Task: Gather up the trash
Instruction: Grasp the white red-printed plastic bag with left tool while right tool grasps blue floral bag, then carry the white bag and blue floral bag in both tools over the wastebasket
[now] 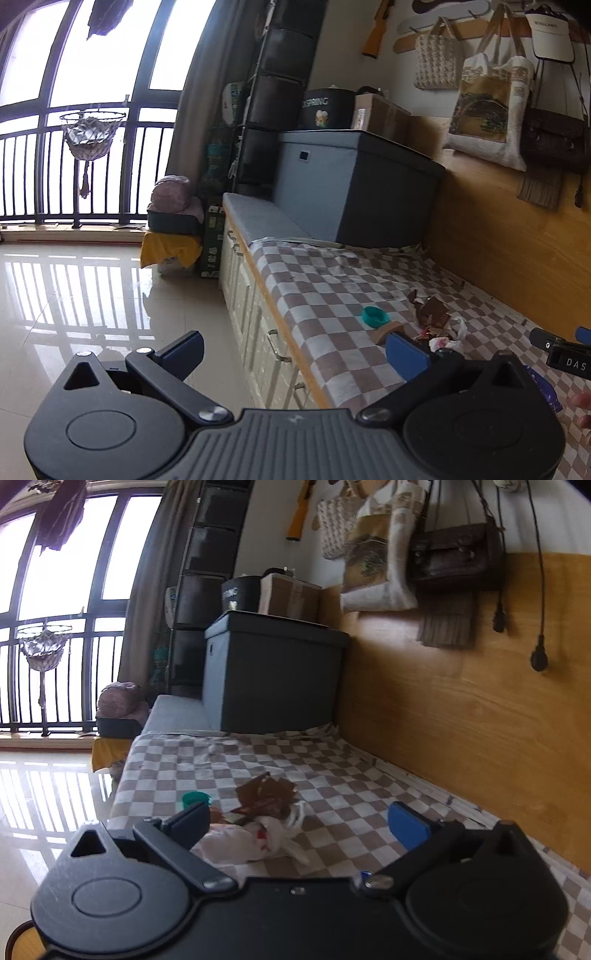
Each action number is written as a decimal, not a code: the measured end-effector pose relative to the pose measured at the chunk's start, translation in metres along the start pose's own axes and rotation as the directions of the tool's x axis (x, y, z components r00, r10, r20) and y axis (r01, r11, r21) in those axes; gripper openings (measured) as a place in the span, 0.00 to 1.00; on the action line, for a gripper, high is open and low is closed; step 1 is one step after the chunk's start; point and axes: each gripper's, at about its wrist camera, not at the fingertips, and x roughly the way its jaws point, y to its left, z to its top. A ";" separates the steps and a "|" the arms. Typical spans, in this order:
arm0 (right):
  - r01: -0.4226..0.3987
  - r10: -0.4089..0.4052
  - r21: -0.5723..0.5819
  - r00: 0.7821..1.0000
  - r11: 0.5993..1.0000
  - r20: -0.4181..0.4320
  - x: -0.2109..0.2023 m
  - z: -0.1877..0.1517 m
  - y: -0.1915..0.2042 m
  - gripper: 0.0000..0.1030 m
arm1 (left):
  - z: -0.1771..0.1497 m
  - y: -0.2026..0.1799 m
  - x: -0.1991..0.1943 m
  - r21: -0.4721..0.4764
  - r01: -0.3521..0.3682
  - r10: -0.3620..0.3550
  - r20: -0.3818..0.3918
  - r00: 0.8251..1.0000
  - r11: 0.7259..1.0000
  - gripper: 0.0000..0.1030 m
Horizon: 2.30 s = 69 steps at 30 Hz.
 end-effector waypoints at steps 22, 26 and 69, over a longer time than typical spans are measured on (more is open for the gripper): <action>0.052 -0.029 0.182 0.991 0.982 -0.127 0.035 -0.077 -0.113 1.00 | -0.010 -0.161 0.138 0.216 0.274 -0.217 -0.255 0.942 0.937 1.00; 0.047 -0.015 0.207 0.988 0.977 -0.153 0.041 -0.083 -0.119 0.99 | -0.008 -0.181 0.159 0.281 0.302 -0.224 -0.278 0.934 0.911 1.00; 0.056 0.004 0.267 0.975 0.962 -0.220 0.053 -0.093 -0.126 0.21 | -0.026 -0.199 0.208 0.323 0.347 -0.214 -0.382 0.899 0.880 0.32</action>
